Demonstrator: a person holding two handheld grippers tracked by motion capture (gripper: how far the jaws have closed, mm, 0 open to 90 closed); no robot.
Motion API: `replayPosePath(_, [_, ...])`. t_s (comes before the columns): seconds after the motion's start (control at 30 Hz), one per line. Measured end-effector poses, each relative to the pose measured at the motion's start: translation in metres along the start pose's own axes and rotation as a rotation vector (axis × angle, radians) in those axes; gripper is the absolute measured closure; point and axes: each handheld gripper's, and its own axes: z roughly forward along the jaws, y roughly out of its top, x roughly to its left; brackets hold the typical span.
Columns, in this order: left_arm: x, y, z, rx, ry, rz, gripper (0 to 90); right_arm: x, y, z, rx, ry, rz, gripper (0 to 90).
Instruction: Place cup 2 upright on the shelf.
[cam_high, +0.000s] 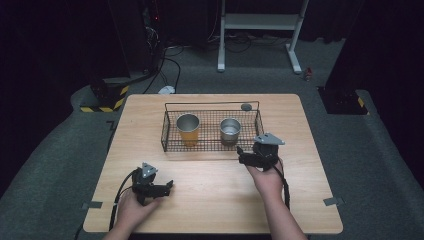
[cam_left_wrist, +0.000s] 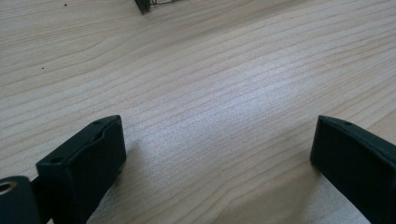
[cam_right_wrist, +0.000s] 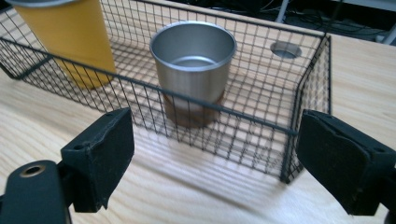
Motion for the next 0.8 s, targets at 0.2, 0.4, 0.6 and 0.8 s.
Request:
replayPosePath(0.2, [0.0,0.0,0.0,-0.001,0.0,0.0,3.6,-0.01,-0.02,-0.009,0.018,-0.031,-0.007,12.0])
replayPosePath(0.4, [0.0,0.0,0.0,-0.001,0.0,0.0,3.7,-0.022,-0.044,-0.019,0.046,-0.062,-0.004,12.0])
replayPosePath(0.6, [0.0,0.0,0.0,0.0,0.0,0.0,3.7,-0.032,-0.072,-0.025,0.073,-0.101,0.003,11.3])
replayPosePath(0.8, [0.0,0.0,0.0,0.0,0.0,0.0,3.6,-0.04,-0.104,-0.025,0.162,-0.128,0.001,10.9])
